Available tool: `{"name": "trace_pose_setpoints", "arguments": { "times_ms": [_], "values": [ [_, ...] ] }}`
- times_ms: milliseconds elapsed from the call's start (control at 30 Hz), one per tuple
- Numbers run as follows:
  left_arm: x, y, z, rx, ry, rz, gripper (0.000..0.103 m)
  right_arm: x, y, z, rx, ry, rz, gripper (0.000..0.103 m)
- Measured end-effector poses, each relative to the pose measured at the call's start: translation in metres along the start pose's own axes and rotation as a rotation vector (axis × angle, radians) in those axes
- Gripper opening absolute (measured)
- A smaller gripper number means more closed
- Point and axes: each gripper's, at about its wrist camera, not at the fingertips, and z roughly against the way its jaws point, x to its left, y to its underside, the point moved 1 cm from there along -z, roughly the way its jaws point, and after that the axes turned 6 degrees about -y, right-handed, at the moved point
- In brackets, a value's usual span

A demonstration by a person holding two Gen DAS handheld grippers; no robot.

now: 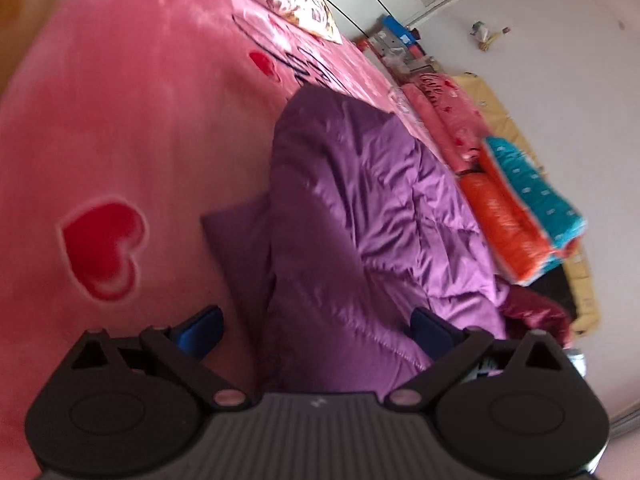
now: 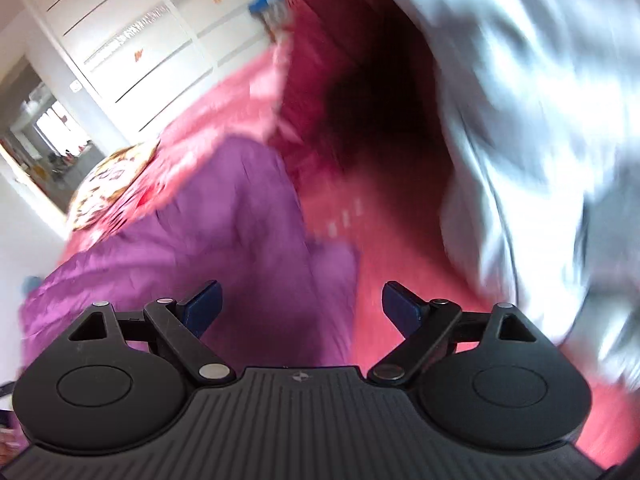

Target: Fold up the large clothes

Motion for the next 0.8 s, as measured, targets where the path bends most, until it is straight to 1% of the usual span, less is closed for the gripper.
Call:
{"name": "trace_pose_setpoints", "arguments": {
  "times_ms": [67, 100, 167, 233, 333, 400, 433, 500, 567, 600, 633, 667, 700, 733, 767, 800],
  "values": [
    [-0.001, 0.006, -0.005, 0.006, 0.043, -0.016, 0.102, -0.019, 0.012, -0.008, 0.039, -0.110, -0.106, 0.103],
    [-0.001, 0.008, -0.008, 0.012, 0.073, -0.019, 0.102, -0.028, 0.018, -0.011, 0.037, -0.174, -0.156, 0.103],
    [0.001, 0.013, -0.015, 0.019, 0.130, -0.008, 0.102, -0.034, 0.023, -0.018, 0.040, -0.291, -0.207, 0.103],
    [-0.002, 0.020, -0.021, 0.010, 0.146, -0.043, 0.102, -0.032, 0.023, -0.028, 0.067, -0.325, -0.202, 0.103],
    [-0.015, 0.024, -0.027, 0.012, 0.136, -0.077, 0.102, -0.020, 0.016, -0.046, 0.145, -0.360, -0.144, 0.103],
    [-0.023, 0.028, -0.032, 0.020, 0.163, -0.129, 0.102, -0.012, 0.014, -0.058, 0.171, -0.392, -0.138, 0.103],
    [-0.024, 0.028, -0.036, 0.015, 0.149, -0.128, 0.102, -0.010, 0.014, -0.064, 0.180, -0.406, -0.135, 0.103],
    [-0.032, 0.031, -0.039, 0.008, 0.132, -0.164, 0.101, -0.002, 0.014, -0.073, 0.175, -0.384, -0.124, 0.103],
    [-0.033, 0.035, -0.037, -0.015, 0.127, -0.187, 0.099, 0.014, 0.016, -0.071, 0.141, -0.331, -0.089, 0.103],
    [-0.035, 0.036, -0.037, -0.022, 0.116, -0.178, 0.093, 0.024, 0.019, -0.071, 0.126, -0.293, -0.058, 0.103],
    [-0.036, 0.037, -0.037, -0.029, 0.105, -0.172, 0.087, 0.035, 0.024, -0.070, 0.110, -0.245, -0.024, 0.095],
    [-0.038, 0.040, -0.036, -0.040, 0.094, -0.177, 0.084, 0.045, 0.027, -0.068, 0.095, -0.197, 0.005, 0.087],
    [-0.040, 0.042, -0.032, -0.056, 0.087, -0.186, 0.078, 0.056, 0.030, -0.064, 0.074, -0.151, 0.036, 0.082],
    [-0.041, 0.043, -0.028, -0.071, 0.082, -0.183, 0.071, 0.068, 0.033, -0.061, 0.051, -0.111, 0.067, 0.075],
    [-0.042, 0.043, -0.025, -0.082, 0.077, -0.168, 0.067, 0.082, 0.037, -0.058, 0.030, -0.068, 0.104, 0.068],
    [-0.042, 0.044, -0.023, -0.093, 0.073, -0.143, 0.060, 0.098, 0.039, -0.059, 0.014, -0.018, 0.153, 0.066]
  ]
}}
